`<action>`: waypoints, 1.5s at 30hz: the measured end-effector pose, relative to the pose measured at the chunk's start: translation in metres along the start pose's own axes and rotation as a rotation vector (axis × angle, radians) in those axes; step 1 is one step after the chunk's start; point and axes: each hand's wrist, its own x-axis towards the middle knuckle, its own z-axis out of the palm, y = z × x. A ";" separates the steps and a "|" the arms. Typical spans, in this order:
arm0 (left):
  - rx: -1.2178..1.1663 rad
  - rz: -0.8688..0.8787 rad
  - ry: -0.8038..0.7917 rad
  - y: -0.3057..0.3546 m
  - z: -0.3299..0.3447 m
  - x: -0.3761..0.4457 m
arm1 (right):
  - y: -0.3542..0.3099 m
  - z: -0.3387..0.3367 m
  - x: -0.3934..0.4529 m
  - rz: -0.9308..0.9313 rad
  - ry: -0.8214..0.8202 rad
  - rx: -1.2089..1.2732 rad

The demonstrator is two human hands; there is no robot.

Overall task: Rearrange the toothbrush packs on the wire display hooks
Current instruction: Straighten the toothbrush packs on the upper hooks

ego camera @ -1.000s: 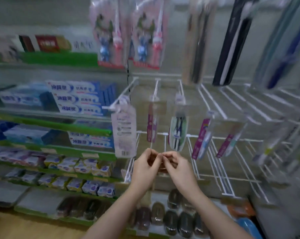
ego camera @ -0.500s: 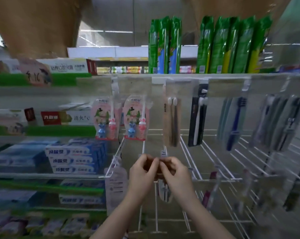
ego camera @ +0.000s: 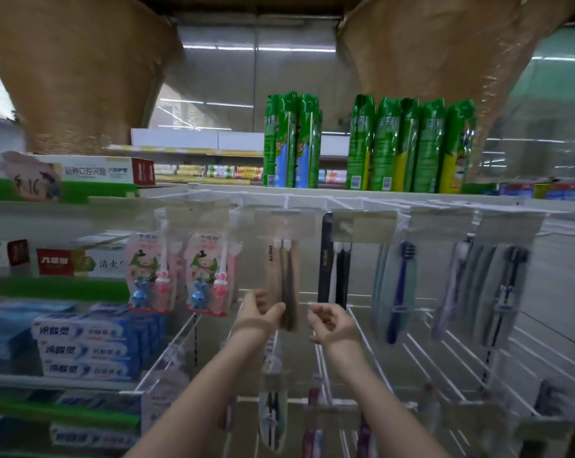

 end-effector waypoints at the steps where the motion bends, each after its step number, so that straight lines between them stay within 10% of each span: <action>1: 0.024 -0.013 0.015 0.005 0.003 0.008 | -0.001 -0.006 0.008 -0.016 0.013 -0.007; 12: 0.054 0.025 0.147 0.008 0.040 0.064 | 0.001 -0.018 0.082 -0.098 0.231 -0.309; 26: 0.172 0.184 0.586 0.008 0.061 0.065 | -0.002 -0.006 0.101 -0.166 0.307 -0.035; 45: 0.213 0.264 0.437 -0.006 0.061 0.031 | -0.001 -0.014 0.039 -0.256 0.322 -0.169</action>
